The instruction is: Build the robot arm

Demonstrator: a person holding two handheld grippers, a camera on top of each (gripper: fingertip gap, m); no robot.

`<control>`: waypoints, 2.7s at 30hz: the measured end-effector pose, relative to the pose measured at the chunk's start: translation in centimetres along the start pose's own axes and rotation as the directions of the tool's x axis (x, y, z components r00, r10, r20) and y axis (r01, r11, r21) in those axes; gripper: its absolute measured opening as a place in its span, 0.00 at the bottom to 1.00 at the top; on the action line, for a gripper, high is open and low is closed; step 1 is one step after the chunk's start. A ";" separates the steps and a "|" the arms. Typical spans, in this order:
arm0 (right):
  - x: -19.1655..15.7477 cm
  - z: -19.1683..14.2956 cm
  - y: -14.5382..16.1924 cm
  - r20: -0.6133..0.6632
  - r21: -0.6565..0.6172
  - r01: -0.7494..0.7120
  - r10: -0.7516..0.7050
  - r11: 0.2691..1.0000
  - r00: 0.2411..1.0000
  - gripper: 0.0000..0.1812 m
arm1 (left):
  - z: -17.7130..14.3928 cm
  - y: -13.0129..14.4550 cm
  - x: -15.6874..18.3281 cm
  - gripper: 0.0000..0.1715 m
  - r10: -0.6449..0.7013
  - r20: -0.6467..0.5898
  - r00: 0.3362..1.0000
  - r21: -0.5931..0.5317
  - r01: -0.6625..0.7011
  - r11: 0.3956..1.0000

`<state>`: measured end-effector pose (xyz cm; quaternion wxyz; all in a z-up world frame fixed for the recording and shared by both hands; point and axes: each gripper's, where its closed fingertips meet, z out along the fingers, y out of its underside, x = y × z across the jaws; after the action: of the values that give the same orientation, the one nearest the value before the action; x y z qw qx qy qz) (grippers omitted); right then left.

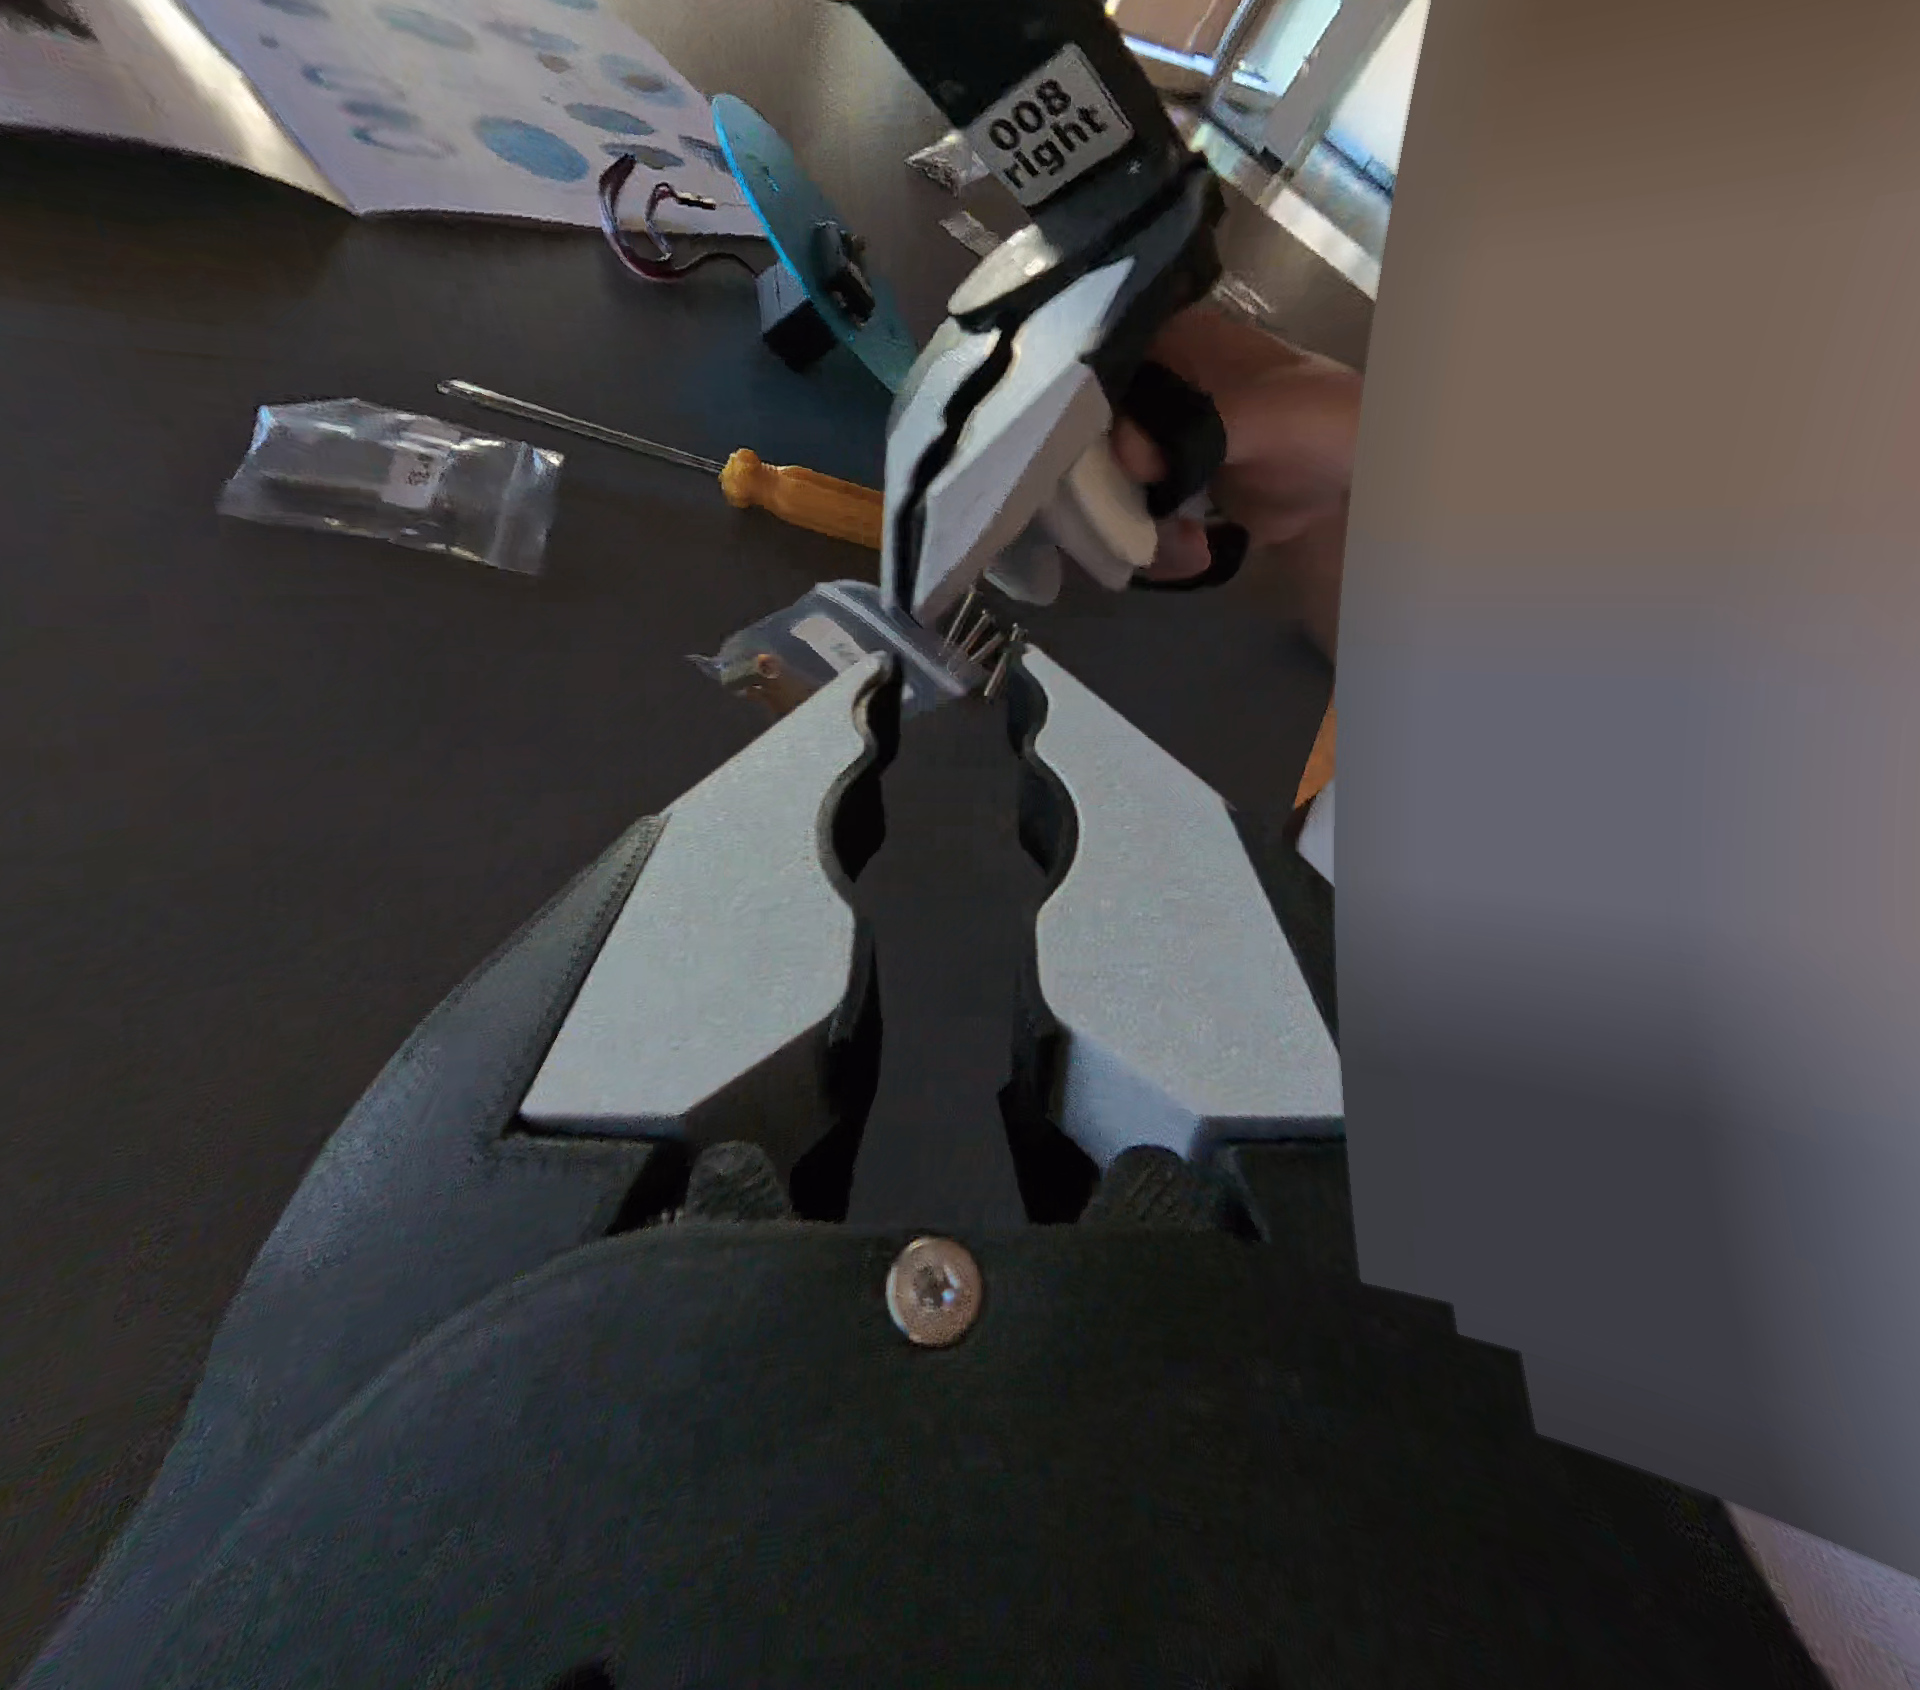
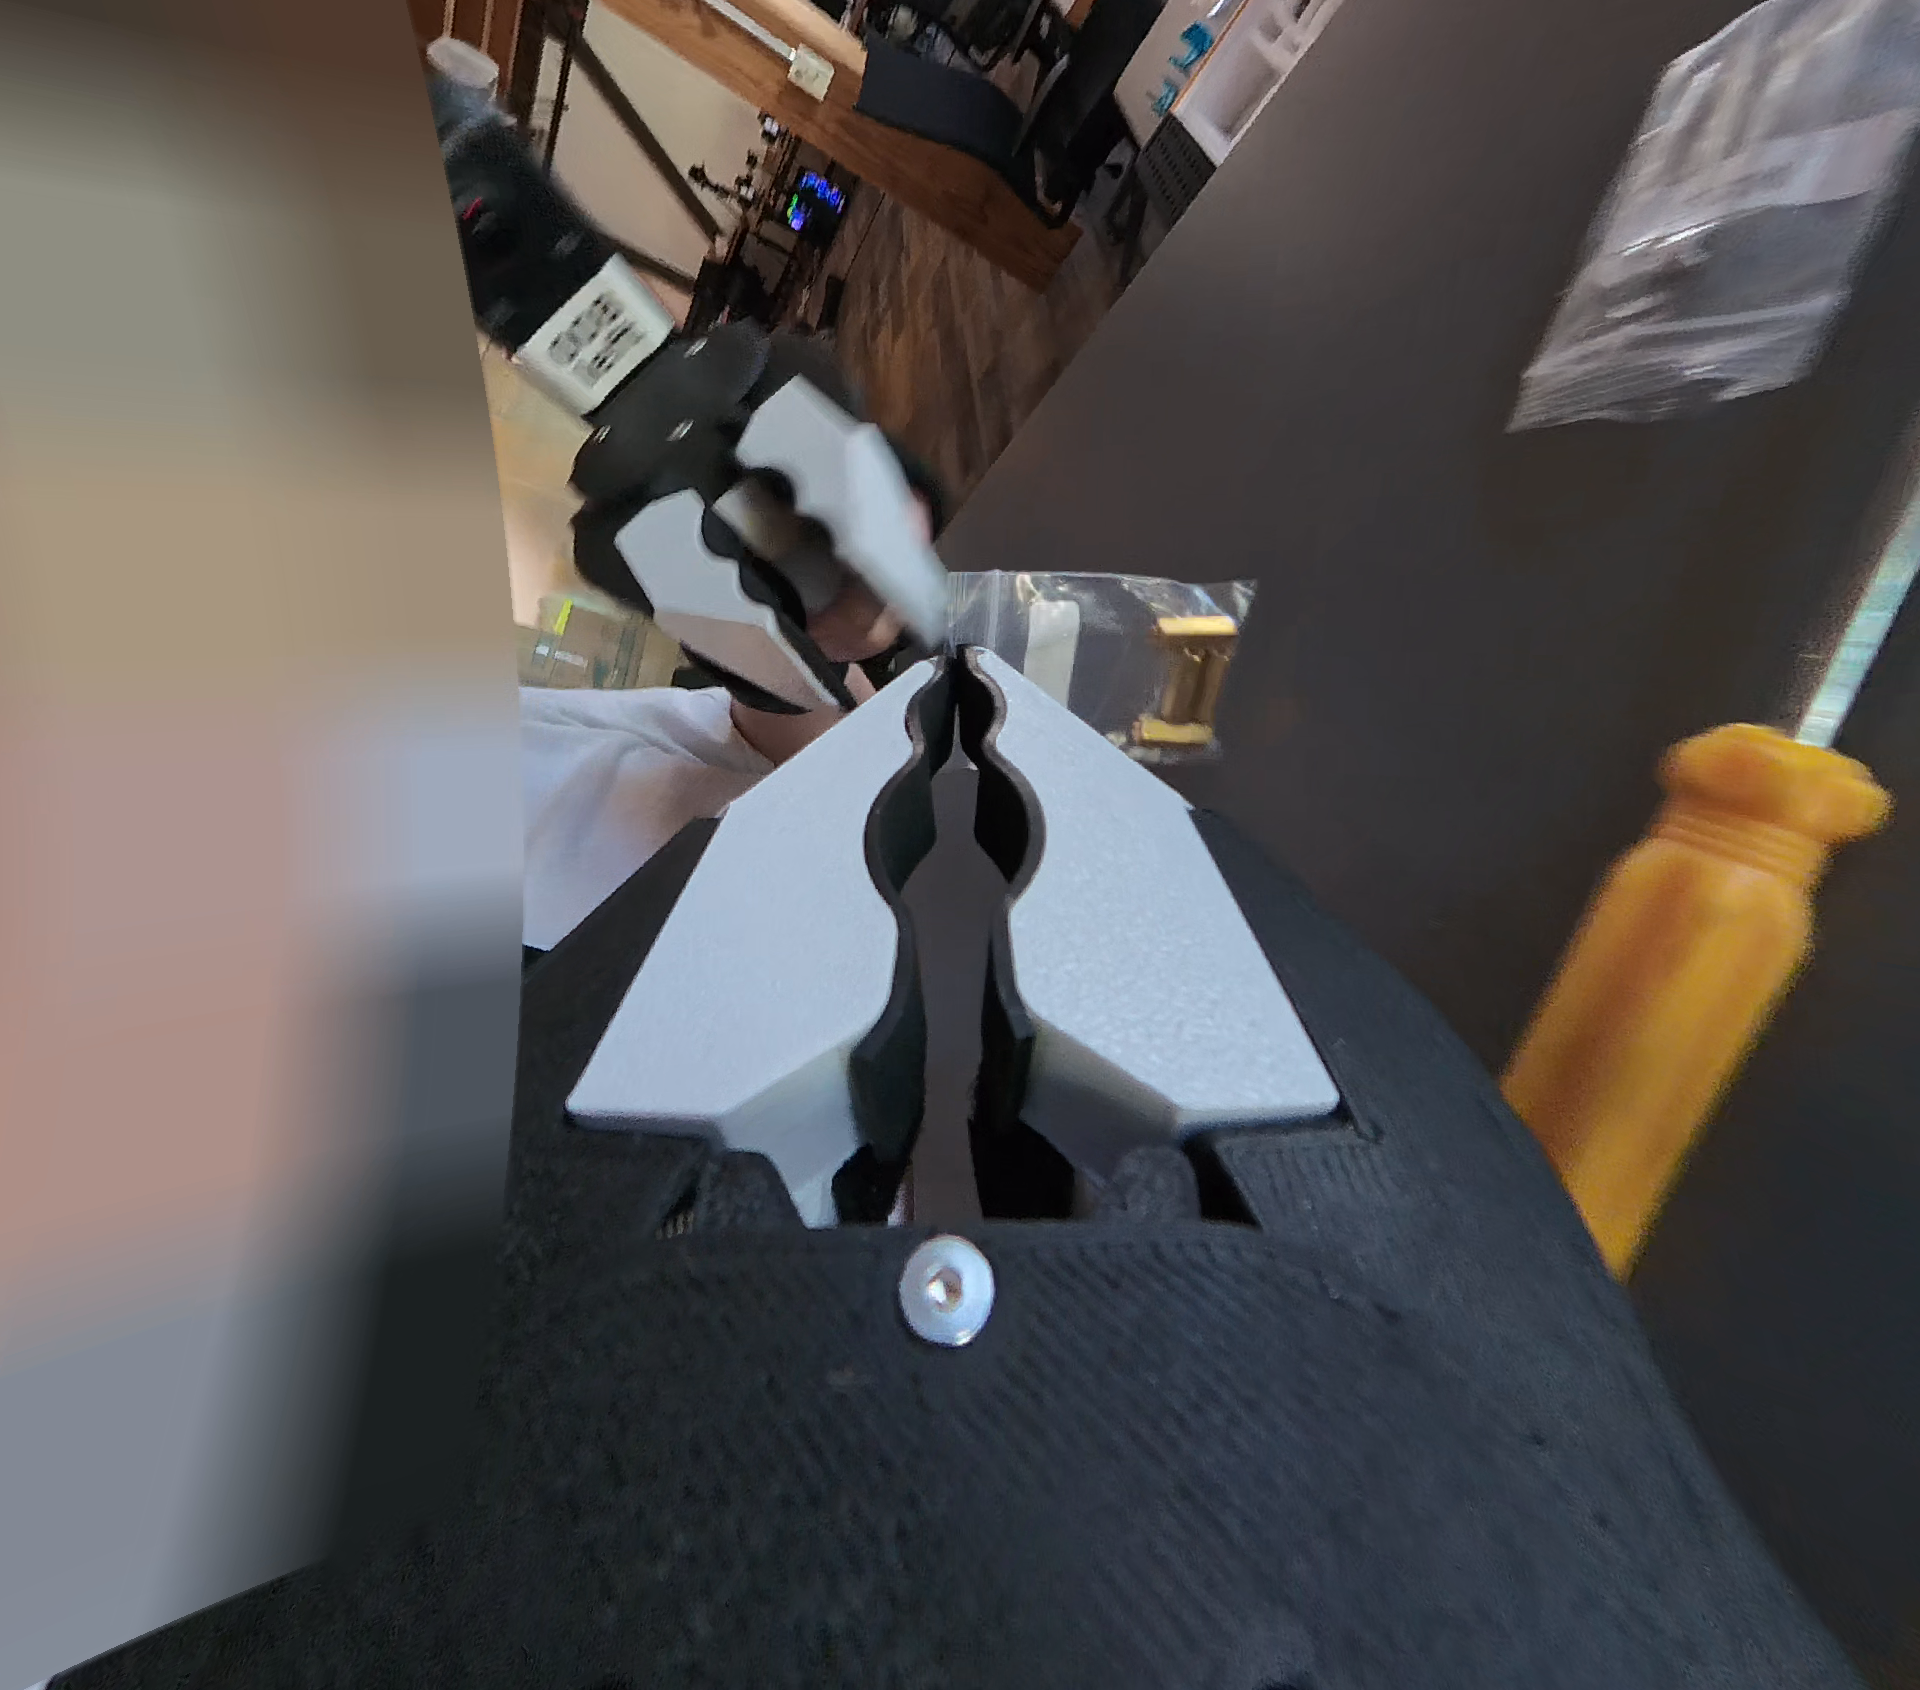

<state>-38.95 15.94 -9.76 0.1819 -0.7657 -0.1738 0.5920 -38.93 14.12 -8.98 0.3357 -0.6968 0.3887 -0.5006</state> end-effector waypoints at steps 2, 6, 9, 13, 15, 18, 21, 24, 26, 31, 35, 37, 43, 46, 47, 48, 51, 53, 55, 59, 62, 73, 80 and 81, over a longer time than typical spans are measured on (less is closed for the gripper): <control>-0.3 0.6 0.4 0.011 -0.016 0.007 -0.007 1.000 1.000 0.00 | 0.0 0.0 -0.8 0.15 -0.079 0.012 0.997 0.021 0.079 0.997; -0.5 1.3 0.7 0.033 -0.017 -0.003 0.003 1.000 0.999 0.00 | 0.1 1.0 -0.6 0.10 -0.101 0.022 0.995 -0.010 0.101 0.995; -0.5 1.7 1.0 0.048 -0.030 -0.019 0.020 0.999 0.999 0.00 | 0.2 1.5 -0.7 0.08 -0.069 0.061 0.996 -0.026 0.070 0.997; -0.5 1.8 1.1 0.046 -0.031 -0.009 0.011 0.999 0.999 0.00 | 0.0 1.6 -0.8 0.06 -0.133 0.036 0.990 -0.023 0.134 0.991; -0.5 1.9 1.3 0.049 -0.038 -0.015 0.016 0.999 0.999 0.00 | -0.1 1.8 -0.7 0.03 -0.133 0.026 0.991 -0.034 0.134 0.990; -0.4 2.0 1.4 0.048 -0.047 -0.018 0.021 0.999 0.999 0.00 | -0.2 2.1 -0.8 0.00 -0.105 0.039 0.994 -0.055 0.108 0.993; -0.4 2.1 1.5 0.042 -0.053 -0.010 0.012 0.999 0.999 0.00 | -0.3 2.2 -0.8 0.00 -0.099 0.034 0.994 -0.065 0.101 0.993; -0.2 2.1 1.6 0.023 -0.059 -0.001 0.002 0.998 1.000 0.00 | -0.3 2.3 -1.1 0.00 -0.091 0.041 0.995 -0.078 0.094 0.993; 0.2 2.2 1.6 -0.024 -0.066 0.039 -0.041 0.997 0.999 0.00 | -0.4 2.4 -1.8 0.00 -0.073 0.085 0.994 -0.086 0.080 0.993; 0.4 1.5 0.4 -0.095 -0.011 0.128 -0.129 0.992 0.987 0.00 | -1.9 1.3 -3.5 0.00 -0.043 0.187 0.981 -0.034 0.050 0.998; 0.0 1.5 -0.6 -0.042 0.066 0.089 -0.086 0.994 0.995 0.06 | -0.7 1.8 -2.7 0.00 -0.032 0.147 0.989 -0.060 0.042 0.997; 0.2 1.8 -0.3 -0.046 0.056 0.071 -0.068 0.996 0.997 0.13 | -0.2 1.6 -2.4 0.00 0.003 0.152 0.988 -0.065 0.007 0.998; 1.5 1.6 -0.1 -0.131 0.032 0.091 -0.086 0.995 0.988 0.11 | 0.5 1.4 -2.2 0.00 0.015 0.153 0.988 -0.062 -0.005 0.998; 1.5 1.5 -0.1 -0.148 0.026 0.111 -0.106 0.993 0.983 0.09 | 0.6 1.4 -2.3 0.00 0.016 0.161 0.987 -0.066 -0.006 0.998; 1.4 1.5 -0.1 -0.142 0.023 0.112 -0.108 0.993 0.984 0.07 | 0.7 1.5 -2.3 0.00 0.019 0.163 0.986 -0.068 -0.008 0.998; 1.3 1.5 0.0 -0.135 0.023 0.106 -0.102 0.994 0.986 0.06 | 0.7 1.5 -2.3 0.00 0.021 0.163 0.986 -0.069 -0.010 0.998; 1.2 1.5 0.2 -0.112 0.020 0.074 -0.071 0.997 0.991 0.03 | 0.9 1.6 -2.1 0.00 0.028 0.163 0.986 -0.074 -0.016 0.997; 1.3 1.4 0.2 -0.119 0.014 0.074 -0.072 0.997 0.990 0.03 | 1.0 1.6 -2.2 0.00 0.026 0.165 0.986 -0.078 -0.013 0.997; 1.4 1.3 0.2 -0.138 0.010 0.085 -0.083 0.996 0.987 0.03 | 1.0 1.6 -2.2 0.00 0.030 0.177 0.984 -0.078 -0.016 0.997; 1.7 1.0 0.1 -0.190 0.004 0.120 -0.117 0.993 0.975 0.04 | 1.2 1.5 -2.6 0.00 0.060 0.227 0.972 -0.082 -0.043 0.996; 2.2 0.6 -0.2 -0.241 0.003 0.149 -0.144 0.989 0.960 0.04 | 1.1 1.2 -2.9 0.00 0.084 0.271 0.959 -0.075 -0.066 0.995; 1.6 0.5 -0.5 -0.202 0.035 0.136 -0.126 0.990 0.971 0.05 | 1.5 1.0 -2.8 0.00 0.094 0.277 0.956 -0.061 -0.080 0.995; 1.9 0.6 -0.4 -0.208 0.027 0.136 -0.127 0.990 0.970 0.01 | 1.7 1.0 -2.8 0.00 0.139 0.301 0.943 -0.079 -0.121 0.990; 1.9 0.6 -0.4 -0.210 0.022 0.140 -0.132 0.990 0.969 0.01 | 1.8 1.0 -2.7 0.00 0.146 0.303 0.942 -0.082 -0.126 0.989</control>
<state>-39.09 17.21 -11.33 0.2534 -0.8061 -0.1951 0.4979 -37.99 16.18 -11.56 0.4043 -0.7479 0.3940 -0.3491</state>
